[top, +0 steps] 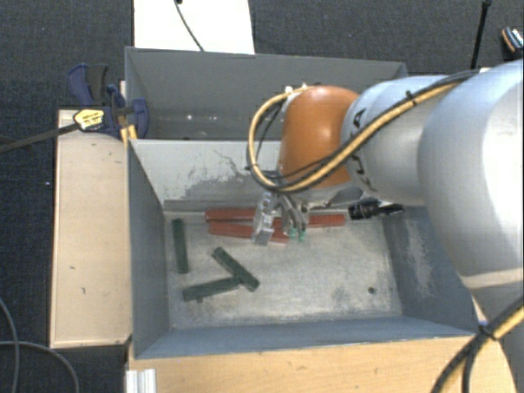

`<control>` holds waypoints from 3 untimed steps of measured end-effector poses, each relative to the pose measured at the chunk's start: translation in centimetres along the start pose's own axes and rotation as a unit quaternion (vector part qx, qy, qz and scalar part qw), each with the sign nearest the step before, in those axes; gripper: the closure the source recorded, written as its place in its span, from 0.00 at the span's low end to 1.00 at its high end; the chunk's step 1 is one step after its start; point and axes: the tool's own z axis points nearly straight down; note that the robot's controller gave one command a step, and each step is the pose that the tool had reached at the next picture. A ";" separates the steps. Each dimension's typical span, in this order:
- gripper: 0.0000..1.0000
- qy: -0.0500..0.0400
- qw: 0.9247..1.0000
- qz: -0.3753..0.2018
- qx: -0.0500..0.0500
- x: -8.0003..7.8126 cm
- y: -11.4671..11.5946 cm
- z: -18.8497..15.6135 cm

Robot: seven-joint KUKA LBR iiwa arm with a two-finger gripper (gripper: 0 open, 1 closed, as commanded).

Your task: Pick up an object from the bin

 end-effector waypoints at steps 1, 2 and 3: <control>1.00 0.001 0.995 -0.102 0.000 1.7 1.1 -2.1; 0.00 0.002 0.995 -0.101 0.001 1.7 1.1 -2.1; 0.00 0.003 0.980 -0.199 0.001 -0.2 2.9 4.1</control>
Offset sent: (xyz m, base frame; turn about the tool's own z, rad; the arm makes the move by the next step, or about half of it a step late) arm -0.0156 0.0141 0.0201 -0.2038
